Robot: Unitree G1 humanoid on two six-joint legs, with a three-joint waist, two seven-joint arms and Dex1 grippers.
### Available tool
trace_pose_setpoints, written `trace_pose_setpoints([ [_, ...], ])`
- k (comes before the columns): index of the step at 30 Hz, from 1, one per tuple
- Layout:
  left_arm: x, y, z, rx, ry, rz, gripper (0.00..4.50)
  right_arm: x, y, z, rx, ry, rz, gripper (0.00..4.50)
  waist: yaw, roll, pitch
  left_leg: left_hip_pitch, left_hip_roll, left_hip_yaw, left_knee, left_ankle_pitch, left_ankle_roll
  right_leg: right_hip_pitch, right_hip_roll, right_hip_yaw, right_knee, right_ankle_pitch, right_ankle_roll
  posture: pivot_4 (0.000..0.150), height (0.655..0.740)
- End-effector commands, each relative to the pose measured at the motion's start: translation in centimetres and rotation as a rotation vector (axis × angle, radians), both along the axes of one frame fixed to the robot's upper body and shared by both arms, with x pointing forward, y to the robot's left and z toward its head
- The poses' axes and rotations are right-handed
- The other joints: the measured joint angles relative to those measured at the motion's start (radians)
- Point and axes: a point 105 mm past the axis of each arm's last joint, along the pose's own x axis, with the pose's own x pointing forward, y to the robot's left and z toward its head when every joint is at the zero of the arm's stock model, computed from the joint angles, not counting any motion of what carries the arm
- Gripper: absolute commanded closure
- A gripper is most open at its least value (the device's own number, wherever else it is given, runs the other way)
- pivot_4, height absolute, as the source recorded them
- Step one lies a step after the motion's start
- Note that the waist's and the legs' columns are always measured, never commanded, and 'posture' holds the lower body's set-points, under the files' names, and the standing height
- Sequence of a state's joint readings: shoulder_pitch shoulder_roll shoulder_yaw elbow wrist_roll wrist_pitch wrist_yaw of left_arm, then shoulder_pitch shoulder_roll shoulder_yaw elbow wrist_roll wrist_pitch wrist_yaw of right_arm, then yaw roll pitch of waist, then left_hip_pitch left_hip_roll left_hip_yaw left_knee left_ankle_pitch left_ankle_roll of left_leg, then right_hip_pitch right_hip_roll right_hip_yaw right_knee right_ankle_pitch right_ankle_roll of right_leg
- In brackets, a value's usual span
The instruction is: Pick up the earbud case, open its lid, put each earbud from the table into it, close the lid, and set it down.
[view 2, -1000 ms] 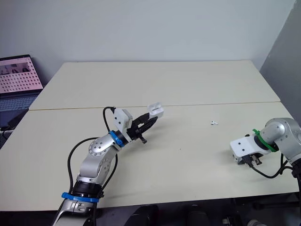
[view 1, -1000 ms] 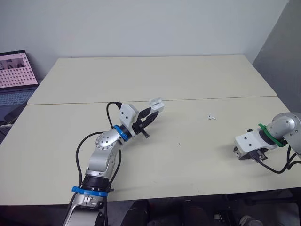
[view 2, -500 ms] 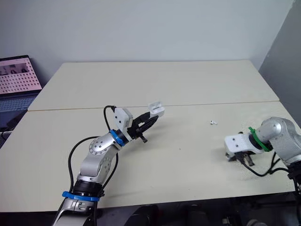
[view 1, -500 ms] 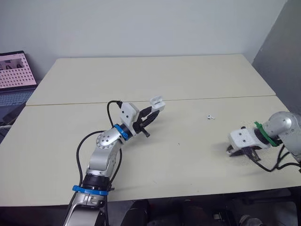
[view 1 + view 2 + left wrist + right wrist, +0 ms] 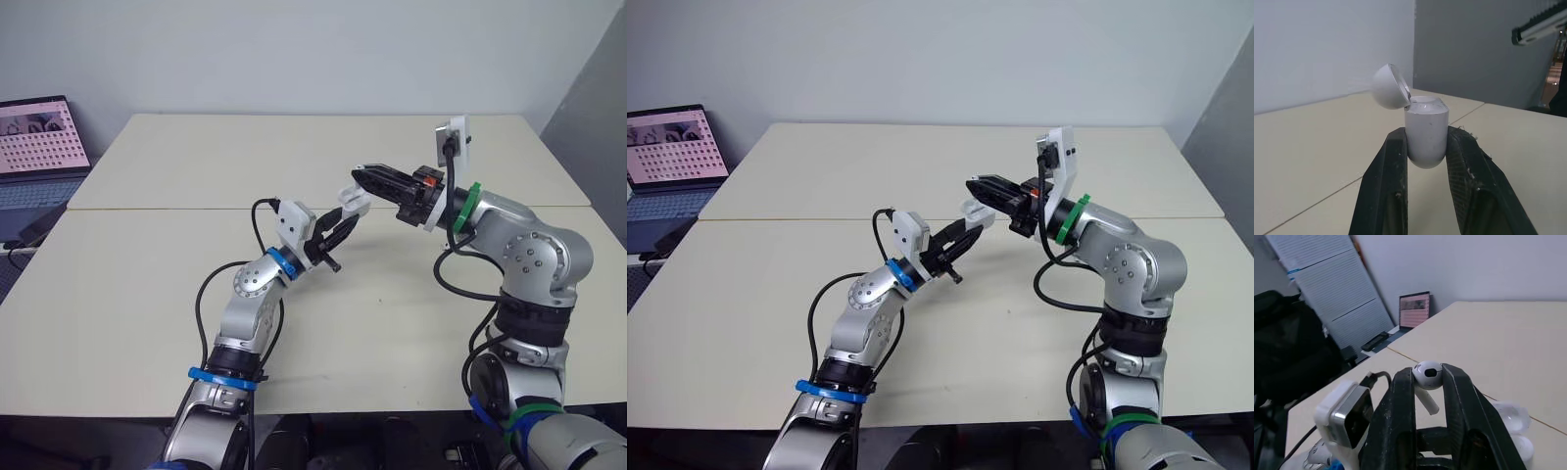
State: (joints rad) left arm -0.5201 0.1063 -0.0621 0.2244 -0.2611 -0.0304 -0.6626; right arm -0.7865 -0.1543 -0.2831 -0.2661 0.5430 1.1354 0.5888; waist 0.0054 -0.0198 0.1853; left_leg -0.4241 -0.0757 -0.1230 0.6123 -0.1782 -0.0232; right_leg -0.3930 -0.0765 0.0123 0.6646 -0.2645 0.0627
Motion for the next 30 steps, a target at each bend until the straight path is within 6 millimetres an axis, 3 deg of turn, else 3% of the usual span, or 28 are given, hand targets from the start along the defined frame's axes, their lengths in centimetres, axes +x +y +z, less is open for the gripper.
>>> trace_pose_setpoints([
  [1, 0.0, -0.6, 1.6, -0.023, -0.057, -0.003, 3.77, -0.6, 0.3, 1.6, 0.049, -0.078, -0.009, 4.1, -0.008, 0.0, 0.0, 0.0, 0.0, 0.0, 0.0, 0.0, 0.0, 0.0, 0.0, 0.0, 0.001, 0.0, 0.0, 0.15, 0.74],
  [10, 0.0, -0.9, 2.2, -0.036, -0.077, -0.006, 3.77, -0.7, 1.4, 0.5, 0.049, -0.069, -0.001, 4.1, -0.029, 0.0, 0.0, 0.001, 0.002, -0.001, 0.0, 0.0, 0.0, 0.0, 0.003, 0.0, 0.002, 0.0, 0.0, 0.15, 0.74],
  [30, -0.4, -0.7, 2.9, -0.047, -0.111, -0.014, 3.77, 1.0, 0.7, -1.9, 0.028, -0.053, -0.116, 4.1, -0.033, 0.0, 0.0, 0.001, 0.002, -0.001, 0.0, 0.0, 0.0, 0.0, 0.003, 0.0, 0.001, 0.0, 0.0, 0.15, 0.74],
])
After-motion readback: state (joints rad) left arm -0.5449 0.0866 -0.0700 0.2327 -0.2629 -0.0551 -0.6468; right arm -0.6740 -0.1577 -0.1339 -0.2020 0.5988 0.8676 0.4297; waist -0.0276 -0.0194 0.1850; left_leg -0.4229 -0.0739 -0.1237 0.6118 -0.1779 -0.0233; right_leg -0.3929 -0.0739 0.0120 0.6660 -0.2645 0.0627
